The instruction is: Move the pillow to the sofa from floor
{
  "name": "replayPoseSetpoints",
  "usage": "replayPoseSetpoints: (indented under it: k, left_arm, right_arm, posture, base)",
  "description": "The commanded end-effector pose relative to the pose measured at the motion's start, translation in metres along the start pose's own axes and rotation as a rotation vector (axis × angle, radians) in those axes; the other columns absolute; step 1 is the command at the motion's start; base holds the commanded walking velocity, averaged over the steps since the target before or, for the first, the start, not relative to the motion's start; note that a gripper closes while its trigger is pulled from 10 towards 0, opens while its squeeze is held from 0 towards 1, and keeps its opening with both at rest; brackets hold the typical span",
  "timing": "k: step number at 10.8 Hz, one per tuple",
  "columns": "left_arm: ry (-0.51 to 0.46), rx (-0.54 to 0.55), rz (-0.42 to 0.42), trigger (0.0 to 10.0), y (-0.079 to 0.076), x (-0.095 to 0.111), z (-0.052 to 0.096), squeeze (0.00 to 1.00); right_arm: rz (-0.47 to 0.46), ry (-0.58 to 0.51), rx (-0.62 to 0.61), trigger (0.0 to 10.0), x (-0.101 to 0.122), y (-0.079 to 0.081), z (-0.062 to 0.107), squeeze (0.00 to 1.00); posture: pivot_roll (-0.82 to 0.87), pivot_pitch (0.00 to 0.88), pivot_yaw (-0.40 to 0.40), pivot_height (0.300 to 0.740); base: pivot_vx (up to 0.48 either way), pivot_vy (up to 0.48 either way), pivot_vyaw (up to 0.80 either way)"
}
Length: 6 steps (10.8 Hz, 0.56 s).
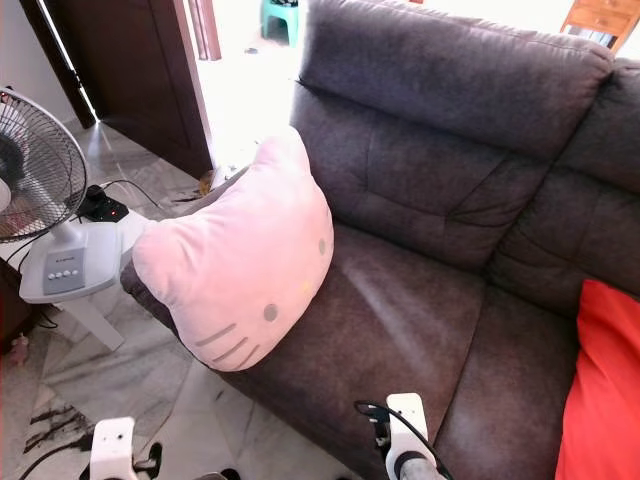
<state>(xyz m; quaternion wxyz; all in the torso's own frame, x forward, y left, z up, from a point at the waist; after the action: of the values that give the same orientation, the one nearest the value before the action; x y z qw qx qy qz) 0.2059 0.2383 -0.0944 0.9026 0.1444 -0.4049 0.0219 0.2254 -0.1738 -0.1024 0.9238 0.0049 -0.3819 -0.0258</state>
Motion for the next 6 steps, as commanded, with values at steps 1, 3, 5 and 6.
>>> replayPoseSetpoints:
  k: [1,3,5,6]
  left_arm:
    - [0.021,0.001,0.001,10.0,0.0029,-0.0069,0.0015,0.00]
    - [0.036,0.002,0.003,10.0,0.0043,-0.0099,0.0017,0.00]
    - [0.043,0.000,0.007,10.0,0.0037,-0.0109,0.0015,0.00]
    - [0.046,-0.001,0.007,10.0,0.0037,-0.0114,0.0015,0.00]
  right_arm:
    - [-0.014,0.041,-0.006,10.0,-0.0117,0.0015,0.0022,0.00]
    - [0.001,0.046,-0.007,10.0,-0.0123,0.0058,0.0019,0.00]
    - [0.007,0.048,-0.004,10.0,-0.0136,0.0072,0.0023,0.00]
    - [0.004,0.049,-0.002,10.0,-0.0145,0.0074,0.0026,0.00]
  posture:
    - [0.14,0.134,-0.016,0.740]
    - [0.14,0.139,-0.016,0.740]
    - [0.14,0.145,-0.015,0.740]
    - [0.14,0.147,-0.015,0.740]
  base:
    - [0.000,0.000,-0.80]
    - [0.000,0.000,-0.26]
    - [0.000,0.000,0.00]
    - [0.000,0.000,0.00]
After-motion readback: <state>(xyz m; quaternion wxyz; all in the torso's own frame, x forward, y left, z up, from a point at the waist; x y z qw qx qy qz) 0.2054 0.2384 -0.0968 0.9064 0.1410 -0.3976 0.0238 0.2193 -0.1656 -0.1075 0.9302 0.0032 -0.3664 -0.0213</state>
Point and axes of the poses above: a point about 5 cm out from each wrist's last joint towards the gripper, its own z axis pointing back from the gripper into the wrist, its own x axis along the axis of the wrist's last joint, y = z × x, the point moved 4 cm from there along -z, pointing out of the wrist towards the gripper, and after that the axes turned 6 degrees about -z, right-handed, at the moved point
